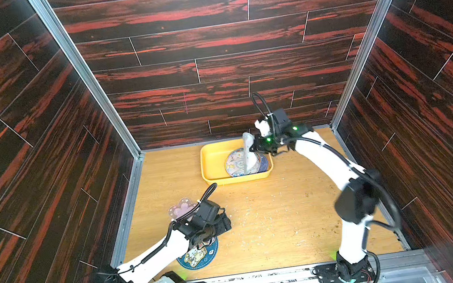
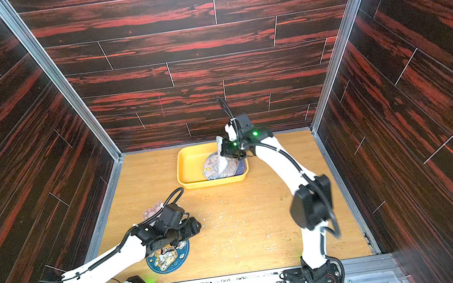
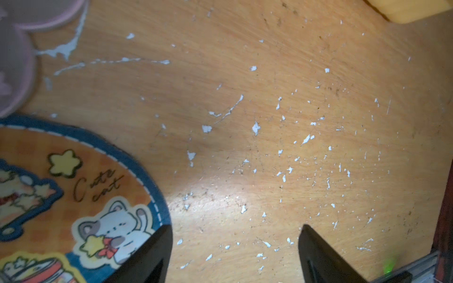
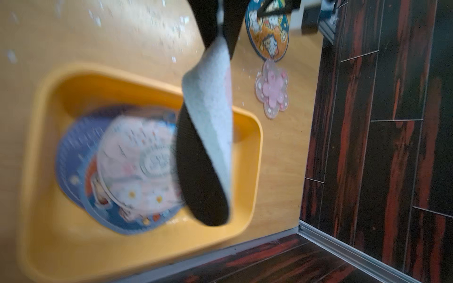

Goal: Put the coasters into the storage box
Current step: Pick up the coaster from the center of the board, then place the coaster in the storage box.

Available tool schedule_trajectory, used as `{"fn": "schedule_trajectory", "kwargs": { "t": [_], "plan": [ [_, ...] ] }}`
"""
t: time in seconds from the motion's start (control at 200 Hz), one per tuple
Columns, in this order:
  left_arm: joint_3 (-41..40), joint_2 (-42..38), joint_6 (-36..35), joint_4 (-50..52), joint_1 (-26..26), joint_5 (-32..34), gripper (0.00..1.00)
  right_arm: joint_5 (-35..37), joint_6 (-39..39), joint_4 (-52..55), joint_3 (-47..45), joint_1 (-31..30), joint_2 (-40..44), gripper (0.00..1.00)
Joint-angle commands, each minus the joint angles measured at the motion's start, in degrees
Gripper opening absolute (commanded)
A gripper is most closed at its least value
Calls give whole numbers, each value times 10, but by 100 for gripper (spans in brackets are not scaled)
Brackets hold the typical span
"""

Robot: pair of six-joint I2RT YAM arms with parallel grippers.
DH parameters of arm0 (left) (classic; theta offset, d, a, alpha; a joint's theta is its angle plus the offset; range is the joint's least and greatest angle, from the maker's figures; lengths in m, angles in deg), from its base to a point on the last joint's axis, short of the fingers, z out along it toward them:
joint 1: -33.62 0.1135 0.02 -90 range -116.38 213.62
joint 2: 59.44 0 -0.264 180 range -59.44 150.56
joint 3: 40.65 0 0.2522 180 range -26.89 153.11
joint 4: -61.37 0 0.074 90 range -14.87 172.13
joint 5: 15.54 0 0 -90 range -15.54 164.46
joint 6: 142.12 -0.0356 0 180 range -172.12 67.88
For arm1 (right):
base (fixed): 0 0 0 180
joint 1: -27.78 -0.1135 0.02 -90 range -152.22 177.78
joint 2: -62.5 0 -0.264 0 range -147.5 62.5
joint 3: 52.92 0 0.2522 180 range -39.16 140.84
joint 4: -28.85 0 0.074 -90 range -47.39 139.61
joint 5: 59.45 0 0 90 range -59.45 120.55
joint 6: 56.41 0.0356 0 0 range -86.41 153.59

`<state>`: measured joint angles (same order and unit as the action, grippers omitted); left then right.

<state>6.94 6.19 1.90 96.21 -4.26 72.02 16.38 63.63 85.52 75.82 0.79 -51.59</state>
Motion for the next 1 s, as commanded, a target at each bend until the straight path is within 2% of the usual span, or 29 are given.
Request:
{"fn": "schedule_trajectory", "kwargs": {
  "t": [0.0,0.205,0.326,0.476,0.721,0.812,0.927,0.997],
  "plan": [
    [-13,-16,9,15,7,11,84,-42,-20,14,77,-1,-75,0],
    [-21,-28,12,24,15,15,84,-86,-9,27,222,1,-201,0],
    [-24,-33,12,29,20,16,84,-93,-1,34,271,10,-263,0],
    [-25,-38,11,36,26,15,85,-82,-4,52,271,30,-304,0],
    [-24,-49,11,51,33,21,85,-24,-37,92,240,53,-306,0],
    [-24,-53,11,60,33,26,85,-17,-45,101,242,54,-305,13],
    [-23,-60,13,84,34,43,85,-4,-52,110,241,53,-299,52],
    [-20,-66,15,100,35,55,85,10,-58,114,239,52,-290,66]
  ]
}}
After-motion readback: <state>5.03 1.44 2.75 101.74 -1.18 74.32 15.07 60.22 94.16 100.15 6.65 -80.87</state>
